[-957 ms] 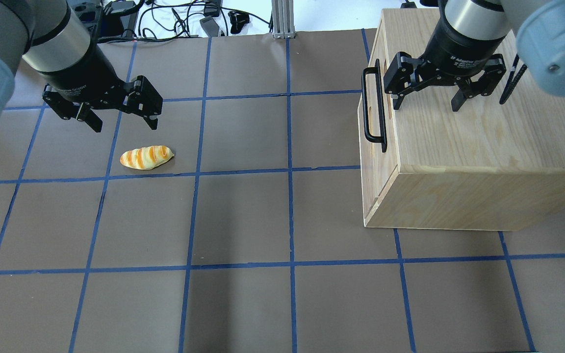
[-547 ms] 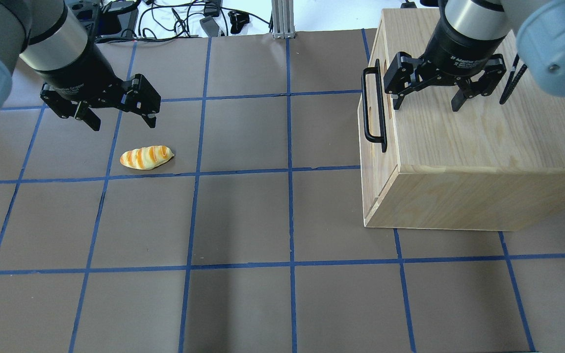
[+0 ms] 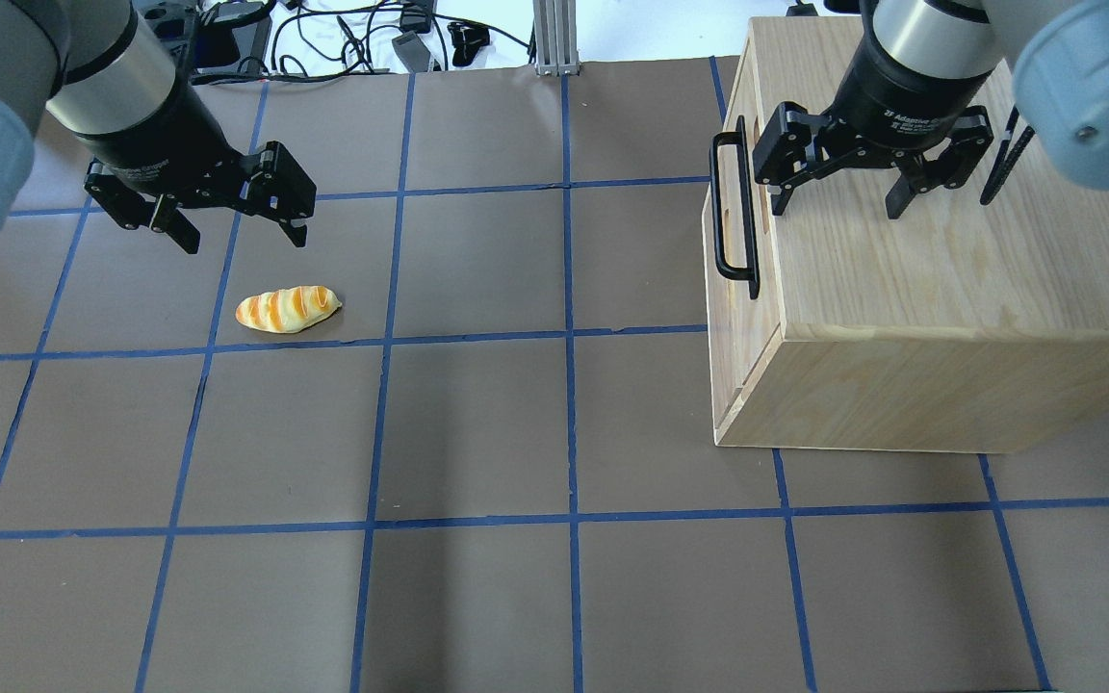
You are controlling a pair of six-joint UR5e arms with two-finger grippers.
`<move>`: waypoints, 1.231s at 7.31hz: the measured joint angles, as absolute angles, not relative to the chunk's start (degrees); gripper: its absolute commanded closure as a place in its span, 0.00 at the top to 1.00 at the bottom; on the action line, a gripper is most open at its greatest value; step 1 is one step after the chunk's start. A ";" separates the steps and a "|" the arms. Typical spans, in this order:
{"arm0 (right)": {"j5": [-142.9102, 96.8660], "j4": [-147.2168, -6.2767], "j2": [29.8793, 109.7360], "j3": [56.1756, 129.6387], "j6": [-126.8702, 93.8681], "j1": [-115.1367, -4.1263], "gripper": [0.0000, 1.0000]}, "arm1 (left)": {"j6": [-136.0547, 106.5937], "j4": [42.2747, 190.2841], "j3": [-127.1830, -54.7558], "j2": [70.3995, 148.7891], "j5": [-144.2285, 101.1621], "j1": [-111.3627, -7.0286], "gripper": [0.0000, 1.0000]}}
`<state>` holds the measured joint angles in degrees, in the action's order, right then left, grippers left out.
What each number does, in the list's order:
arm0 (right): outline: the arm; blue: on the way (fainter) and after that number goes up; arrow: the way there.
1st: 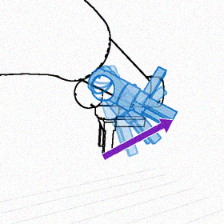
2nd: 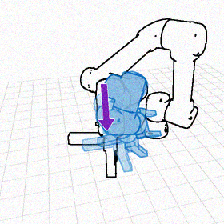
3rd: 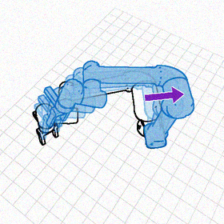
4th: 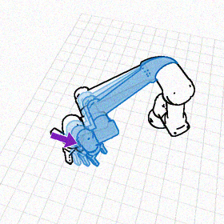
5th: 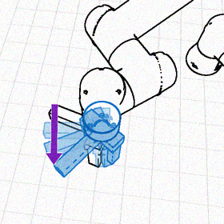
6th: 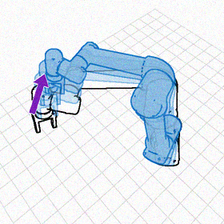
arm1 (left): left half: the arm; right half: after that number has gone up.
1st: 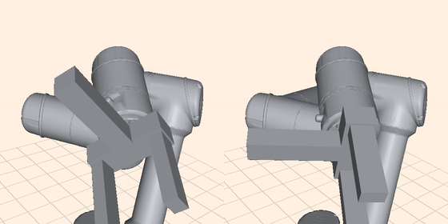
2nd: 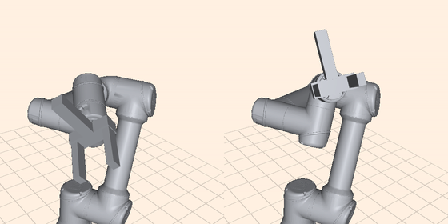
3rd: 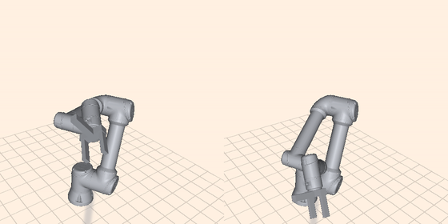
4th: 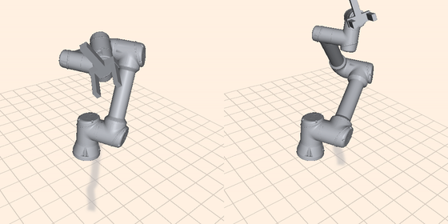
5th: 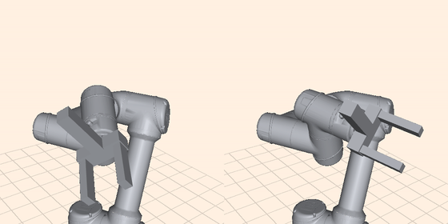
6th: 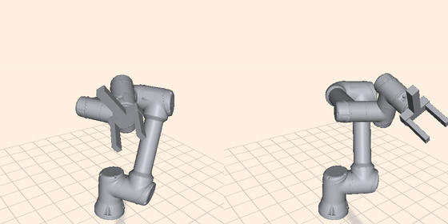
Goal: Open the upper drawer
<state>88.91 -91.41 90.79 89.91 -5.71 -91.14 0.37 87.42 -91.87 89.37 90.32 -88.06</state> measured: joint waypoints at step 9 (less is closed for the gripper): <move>88.88 -91.41 90.79 89.91 -5.71 -91.14 1.00 | -13.63 71.84 -87.84 99.98 80.82 -98.91 1.00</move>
